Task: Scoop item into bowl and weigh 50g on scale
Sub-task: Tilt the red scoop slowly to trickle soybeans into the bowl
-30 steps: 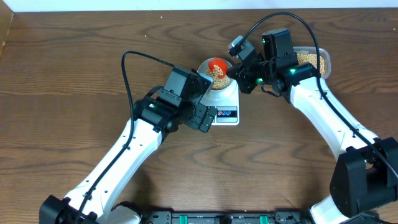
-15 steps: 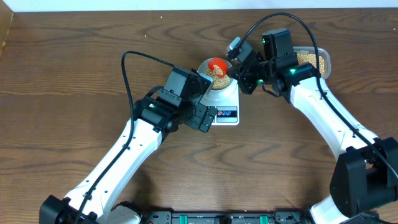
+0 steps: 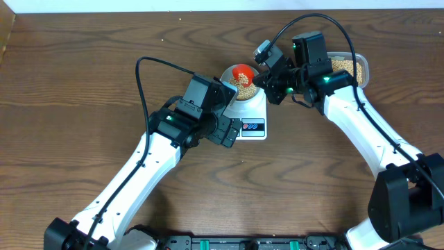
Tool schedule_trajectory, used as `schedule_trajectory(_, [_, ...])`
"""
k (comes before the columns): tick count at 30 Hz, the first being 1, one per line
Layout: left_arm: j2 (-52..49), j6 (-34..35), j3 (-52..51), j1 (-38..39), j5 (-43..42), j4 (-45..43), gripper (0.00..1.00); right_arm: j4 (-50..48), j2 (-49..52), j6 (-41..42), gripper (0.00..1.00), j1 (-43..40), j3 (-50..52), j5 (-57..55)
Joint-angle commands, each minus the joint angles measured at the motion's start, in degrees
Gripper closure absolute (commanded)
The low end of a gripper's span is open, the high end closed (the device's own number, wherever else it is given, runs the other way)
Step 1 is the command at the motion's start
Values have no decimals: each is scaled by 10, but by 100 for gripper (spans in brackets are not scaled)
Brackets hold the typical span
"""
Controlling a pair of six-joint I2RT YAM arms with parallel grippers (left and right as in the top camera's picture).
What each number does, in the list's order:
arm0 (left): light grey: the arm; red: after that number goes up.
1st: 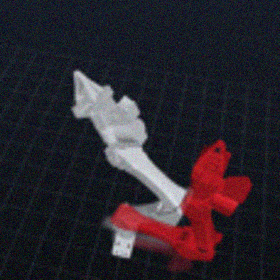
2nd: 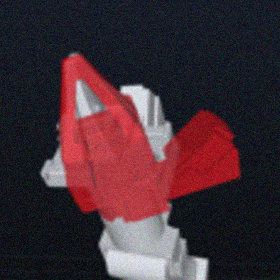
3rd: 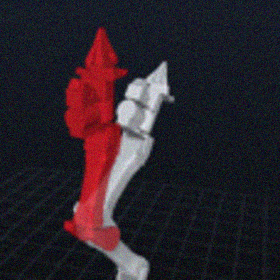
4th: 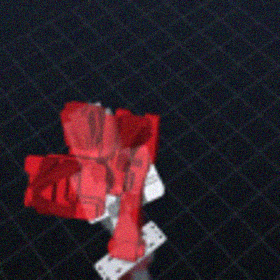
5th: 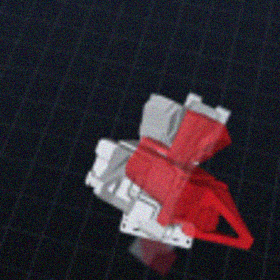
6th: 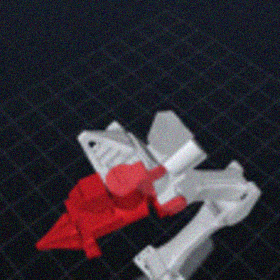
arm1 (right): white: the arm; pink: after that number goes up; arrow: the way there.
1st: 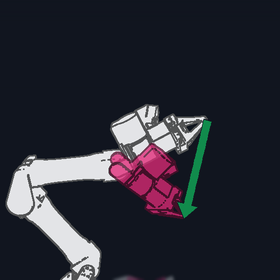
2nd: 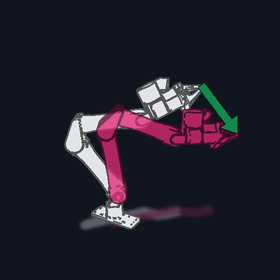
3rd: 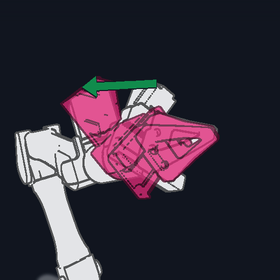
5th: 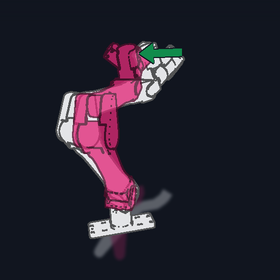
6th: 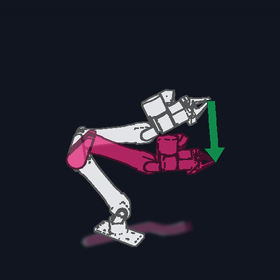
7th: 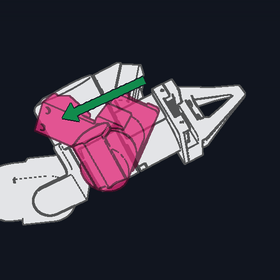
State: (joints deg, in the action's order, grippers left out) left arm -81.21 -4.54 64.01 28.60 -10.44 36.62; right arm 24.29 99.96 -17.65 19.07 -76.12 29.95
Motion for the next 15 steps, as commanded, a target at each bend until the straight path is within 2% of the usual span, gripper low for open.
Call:
schedule_trajectory(1, [5,-4,1,-3,-5,0,2,-3,-14,9,99,1,0,2])
schedule_trajectory(15, [5,-4,1,-3,-5,0,2,-3,-14,-78,99,1,0,2])
